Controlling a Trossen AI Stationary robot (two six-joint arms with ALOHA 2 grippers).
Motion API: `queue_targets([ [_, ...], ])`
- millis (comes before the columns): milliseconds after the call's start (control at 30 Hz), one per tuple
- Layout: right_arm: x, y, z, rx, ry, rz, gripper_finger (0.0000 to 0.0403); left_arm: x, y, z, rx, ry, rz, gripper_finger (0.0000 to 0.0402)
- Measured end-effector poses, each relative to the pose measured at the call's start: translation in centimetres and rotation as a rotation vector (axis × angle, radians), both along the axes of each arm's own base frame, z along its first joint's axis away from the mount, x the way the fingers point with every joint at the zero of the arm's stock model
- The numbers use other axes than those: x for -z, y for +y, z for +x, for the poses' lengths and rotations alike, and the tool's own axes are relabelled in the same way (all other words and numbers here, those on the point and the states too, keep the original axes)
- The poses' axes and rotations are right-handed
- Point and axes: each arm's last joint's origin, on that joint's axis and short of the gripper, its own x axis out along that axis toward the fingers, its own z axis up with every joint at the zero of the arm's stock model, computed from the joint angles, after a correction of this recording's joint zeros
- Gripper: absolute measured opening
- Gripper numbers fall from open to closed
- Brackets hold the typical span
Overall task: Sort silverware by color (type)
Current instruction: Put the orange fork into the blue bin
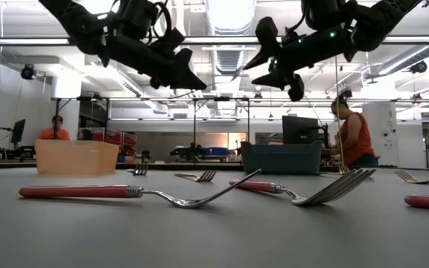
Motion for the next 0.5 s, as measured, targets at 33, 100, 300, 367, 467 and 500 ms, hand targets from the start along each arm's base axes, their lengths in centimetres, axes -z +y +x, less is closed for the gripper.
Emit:
queue_targets([
  [33, -0.1, 0.0, 0.0, 0.001, -0.004, -0.005, 0.0199, 0.1, 0.0, 0.2, 0.003, 0.005, -0.002, 0.0],
  [100, -0.1, 0.0, 0.0, 0.003, -0.008, -0.009, 0.0217, 0.0, 0.0, 0.6, 0.008, 0.005, -0.002, 0.0],
  [300, -0.1, -0.1, 0.0, 0.006, 0.001, -0.02, 0.0245, -0.5, -0.4, 1.9, 0.032, -0.01, 0.002, 0.0],
  [367, -0.1, -0.1, 0.0, 0.02, 0.006, -0.026, 0.0246, -0.6, -0.4, 2.4, 0.037, -0.015, 0.003, 0.0],
  [467, -0.2, -0.1, -0.1, 0.03, 0.017, -0.049, 0.0247, -0.7, -0.3, 3.3, 0.042, -0.016, 0.003, 0.0],
  [500, -0.2, -0.1, -0.1, 0.03, 0.019, -0.06, 0.0247, -0.6, -0.3, 3.6, 0.041, -0.016, -0.003, 0.0],
])
